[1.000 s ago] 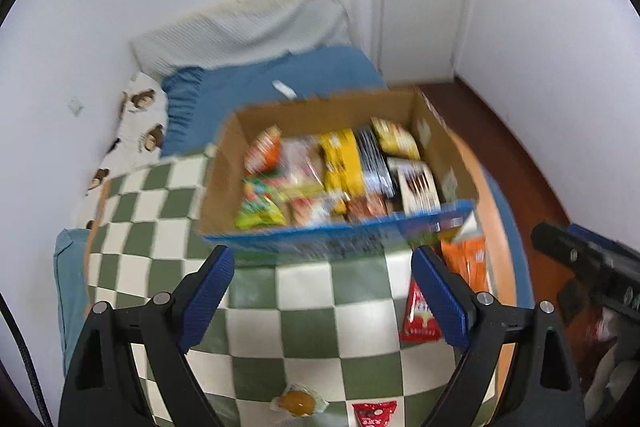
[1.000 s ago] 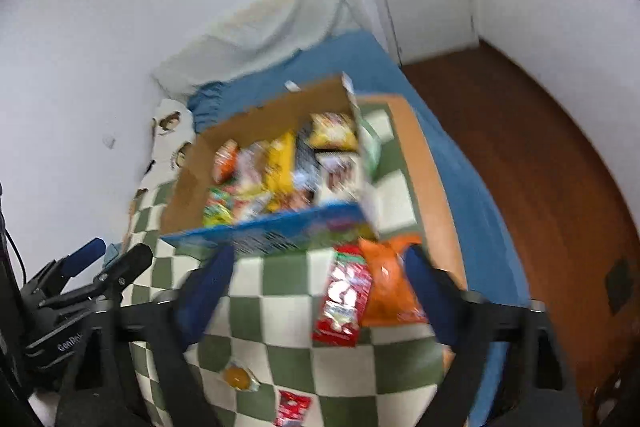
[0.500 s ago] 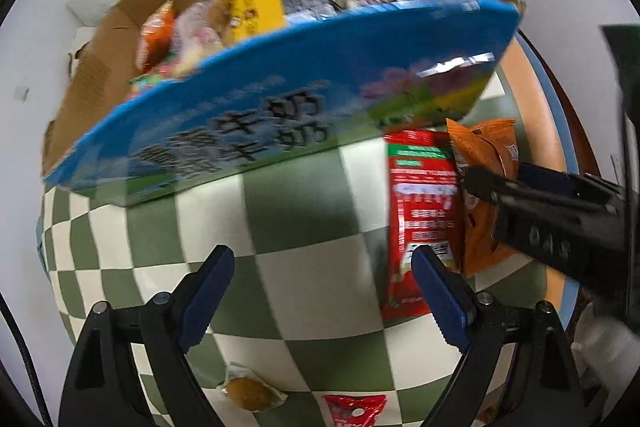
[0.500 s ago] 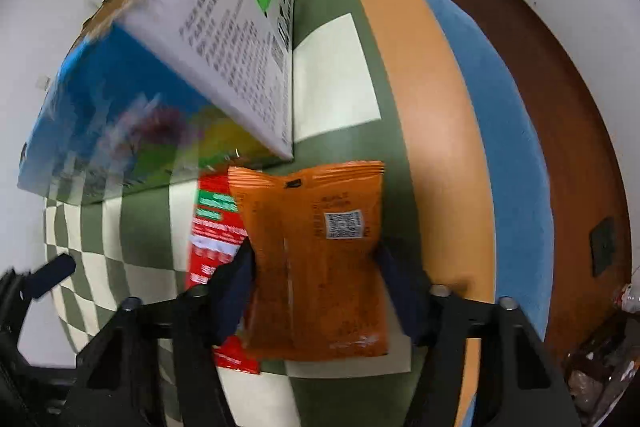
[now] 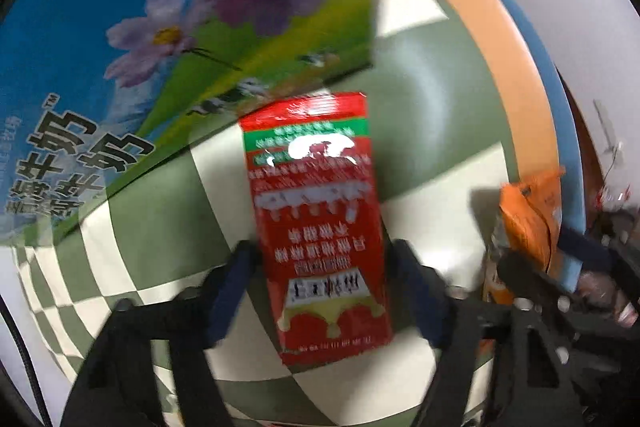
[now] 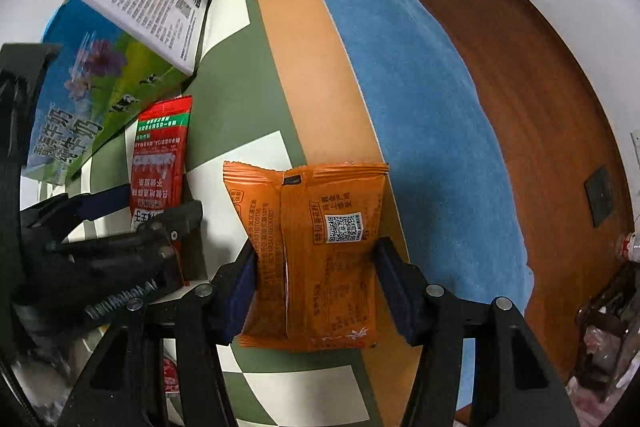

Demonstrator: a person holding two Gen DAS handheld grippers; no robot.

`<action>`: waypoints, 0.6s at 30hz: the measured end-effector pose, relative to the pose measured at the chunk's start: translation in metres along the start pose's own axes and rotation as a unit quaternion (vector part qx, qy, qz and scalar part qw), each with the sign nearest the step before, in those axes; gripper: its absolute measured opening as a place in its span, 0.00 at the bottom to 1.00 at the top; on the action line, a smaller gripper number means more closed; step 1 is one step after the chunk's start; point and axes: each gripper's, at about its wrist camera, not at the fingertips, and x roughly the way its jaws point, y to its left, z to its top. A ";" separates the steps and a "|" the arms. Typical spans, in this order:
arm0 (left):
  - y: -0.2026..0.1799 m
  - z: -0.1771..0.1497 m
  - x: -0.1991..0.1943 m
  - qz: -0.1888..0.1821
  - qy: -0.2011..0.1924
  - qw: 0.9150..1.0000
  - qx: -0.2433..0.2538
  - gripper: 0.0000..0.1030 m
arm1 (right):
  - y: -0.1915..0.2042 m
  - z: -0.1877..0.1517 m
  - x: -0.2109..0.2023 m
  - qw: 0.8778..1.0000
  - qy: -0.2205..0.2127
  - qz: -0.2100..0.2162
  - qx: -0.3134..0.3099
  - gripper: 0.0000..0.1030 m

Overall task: Organize snacks
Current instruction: 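Grasp the red packet with the left tool while the right tool grasps the orange packet, then carry the red and orange packets into the box and open both tools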

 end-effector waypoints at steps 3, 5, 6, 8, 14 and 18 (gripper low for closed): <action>0.006 -0.020 -0.003 0.000 -0.004 1.000 0.004 0.53 | 0.013 -0.004 0.004 1.000 0.002 -0.006 -0.013 0.58; 0.021 -0.035 -0.004 -0.007 0.002 1.000 -0.009 0.53 | 0.026 -0.008 0.007 1.000 0.005 -0.008 -0.026 0.58; 0.029 -0.040 -0.006 -0.010 0.004 1.000 -0.017 0.53 | 0.033 -0.010 0.009 0.999 0.007 -0.006 -0.034 0.58; 0.047 -0.055 -0.008 -0.011 0.011 0.999 -0.036 0.53 | 0.051 -0.012 0.014 0.999 0.012 -0.003 -0.051 0.58; 0.119 -0.089 0.007 -0.039 0.048 0.984 -0.168 0.53 | 0.106 -0.024 0.028 0.995 0.021 0.009 -0.096 0.58; 0.148 -0.099 0.022 -0.079 0.065 0.965 -0.240 0.55 | 0.134 -0.028 0.033 0.993 0.027 0.013 -0.118 0.58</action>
